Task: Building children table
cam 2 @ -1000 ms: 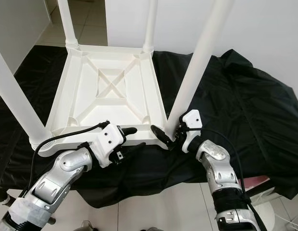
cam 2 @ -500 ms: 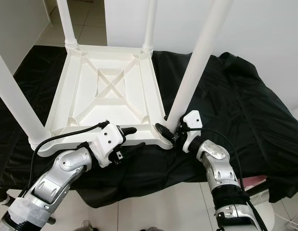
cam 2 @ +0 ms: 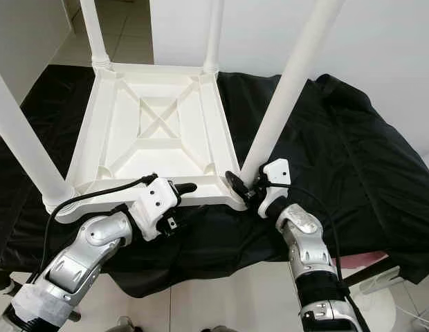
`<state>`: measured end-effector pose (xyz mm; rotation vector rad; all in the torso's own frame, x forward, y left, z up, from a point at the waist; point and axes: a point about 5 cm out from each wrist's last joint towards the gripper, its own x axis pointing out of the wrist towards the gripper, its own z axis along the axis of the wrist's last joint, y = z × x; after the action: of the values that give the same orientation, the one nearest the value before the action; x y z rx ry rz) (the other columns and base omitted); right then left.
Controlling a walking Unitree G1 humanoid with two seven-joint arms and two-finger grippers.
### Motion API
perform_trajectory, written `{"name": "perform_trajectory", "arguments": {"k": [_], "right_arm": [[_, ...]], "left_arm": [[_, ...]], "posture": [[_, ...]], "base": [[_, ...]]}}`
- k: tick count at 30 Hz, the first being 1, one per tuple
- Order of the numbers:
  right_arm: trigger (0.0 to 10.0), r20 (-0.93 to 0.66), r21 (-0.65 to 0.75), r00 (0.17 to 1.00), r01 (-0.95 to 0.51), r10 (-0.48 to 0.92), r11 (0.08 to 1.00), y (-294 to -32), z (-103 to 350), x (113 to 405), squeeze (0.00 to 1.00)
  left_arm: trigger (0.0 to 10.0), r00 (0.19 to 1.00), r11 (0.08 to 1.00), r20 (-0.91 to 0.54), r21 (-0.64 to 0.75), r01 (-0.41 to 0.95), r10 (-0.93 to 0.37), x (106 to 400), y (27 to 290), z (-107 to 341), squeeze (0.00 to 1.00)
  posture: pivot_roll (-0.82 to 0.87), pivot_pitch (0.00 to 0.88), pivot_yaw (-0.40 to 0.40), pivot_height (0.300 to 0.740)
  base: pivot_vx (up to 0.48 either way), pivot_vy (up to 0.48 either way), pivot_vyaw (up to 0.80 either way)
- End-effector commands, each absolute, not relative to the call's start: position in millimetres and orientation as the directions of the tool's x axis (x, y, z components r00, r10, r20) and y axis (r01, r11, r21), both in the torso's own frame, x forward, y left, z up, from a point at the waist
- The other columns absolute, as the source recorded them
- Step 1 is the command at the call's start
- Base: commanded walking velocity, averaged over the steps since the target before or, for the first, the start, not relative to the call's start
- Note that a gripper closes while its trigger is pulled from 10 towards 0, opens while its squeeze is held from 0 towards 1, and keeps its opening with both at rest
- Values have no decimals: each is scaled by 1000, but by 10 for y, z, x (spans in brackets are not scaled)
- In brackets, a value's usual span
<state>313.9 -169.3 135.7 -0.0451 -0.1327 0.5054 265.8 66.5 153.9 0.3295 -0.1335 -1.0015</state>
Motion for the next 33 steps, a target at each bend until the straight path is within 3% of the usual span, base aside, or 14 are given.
{"name": "perform_trajectory", "arguments": {"k": [1, 7, 14, 16, 17, 19, 33], "right_arm": [[10000, 138, -82, 915, -370, 378, 925, -1765, 1421, 3117, 0], [10000, 138, -46, 962, -231, 236, 972, -1721, 1404, 3048, 0], [10000, 138, -46, 962, -231, 236, 972, -1721, 1404, 3048, 0], [10000, 119, 56, 992, 33, -40, 998, -1530, 1327, 2993, 0], [10000, 119, 56, 992, 33, -40, 998, -1530, 1327, 2993, 0], [10000, 95, 108, 978, 176, -186, 978, -1426, 1329, 2983, 0], [10000, 132, 95, 981, 130, -142, 987, -1329, 1437, 2958, 0]], "left_arm": [[10000, 480, 438, -63, 321, 840, -875, 2643, 642, 1516, 0], [10000, 481, 438, -65, 320, 840, -875, 2640, 646, 1506, 0], [10000, 481, 438, -65, 320, 840, -875, 2640, 646, 1506, 0], [10000, 492, 449, -61, 322, 834, -869, 2670, 648, 1515, 0], [10000, 492, 449, -61, 322, 834, -869, 2670, 648, 1515, 0], [10000, 503, 461, -53, 326, 825, -863, 2697, 656, 1539, 0], [10000, 500, 459, -48, 327, 826, -865, 2698, 644, 1541, 0]], "posture": [[9, 94, -77, 740], [7, 94, -76, 740], [7, 94, -76, 740], [8, 89, -75, 740], [8, 89, -75, 740], [15, 90, -76, 740], [5, 88, -74, 740]], "base": [[0, 0, 0], [0, 0, 0], [0, 0, 0], [0, 0, 0], [0, 0, 0], [0, 0, 0], [0, 0, 0]]}}
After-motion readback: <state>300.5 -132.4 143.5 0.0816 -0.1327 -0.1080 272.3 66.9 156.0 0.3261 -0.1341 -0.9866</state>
